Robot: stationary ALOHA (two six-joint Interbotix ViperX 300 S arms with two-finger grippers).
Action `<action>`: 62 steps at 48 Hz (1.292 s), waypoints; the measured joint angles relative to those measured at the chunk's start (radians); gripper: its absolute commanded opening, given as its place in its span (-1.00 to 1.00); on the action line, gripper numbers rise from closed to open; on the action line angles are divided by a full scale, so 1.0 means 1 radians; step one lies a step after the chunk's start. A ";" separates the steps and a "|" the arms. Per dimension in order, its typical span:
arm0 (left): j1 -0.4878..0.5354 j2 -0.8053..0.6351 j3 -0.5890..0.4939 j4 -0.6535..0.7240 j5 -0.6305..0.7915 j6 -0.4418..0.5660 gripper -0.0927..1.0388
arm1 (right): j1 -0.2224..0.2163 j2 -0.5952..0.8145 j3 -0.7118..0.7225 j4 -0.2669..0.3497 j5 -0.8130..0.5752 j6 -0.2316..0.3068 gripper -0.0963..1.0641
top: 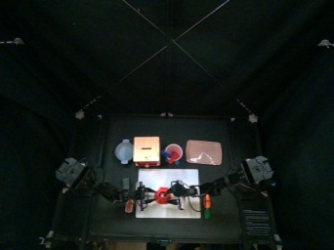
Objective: Get the cutter from the drawer then cut the dough then place the extra dough in the bowl
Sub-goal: Cut the dough
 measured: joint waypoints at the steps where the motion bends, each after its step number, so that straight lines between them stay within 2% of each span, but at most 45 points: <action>1: 0.000 -0.002 0.000 0.000 0.000 0.002 0.53 | -0.002 0.000 0.000 0.000 0.000 0.000 0.70; 7: 0.002 0.000 0.000 -0.002 0.000 0.002 0.53 | -0.021 -0.009 0.005 -0.015 0.003 0.000 0.80; 19: 0.002 0.000 0.000 -0.006 0.035 -0.002 0.53 | -0.041 -0.078 0.012 -0.067 0.032 0.003 0.80; 39: 0.015 0.005 -0.005 -0.028 0.087 0.003 0.52 | -0.041 -0.112 0.006 -0.071 0.094 0.003 0.78; 53: 0.032 0.012 -0.012 -0.006 0.087 0.005 0.12 | -0.046 -0.115 -0.014 -0.064 0.104 0.008 0.76; 62: 0.035 0.025 -0.020 0.003 0.091 0.005 0.10 | -0.051 -0.075 -0.044 -0.061 0.126 0.008 0.75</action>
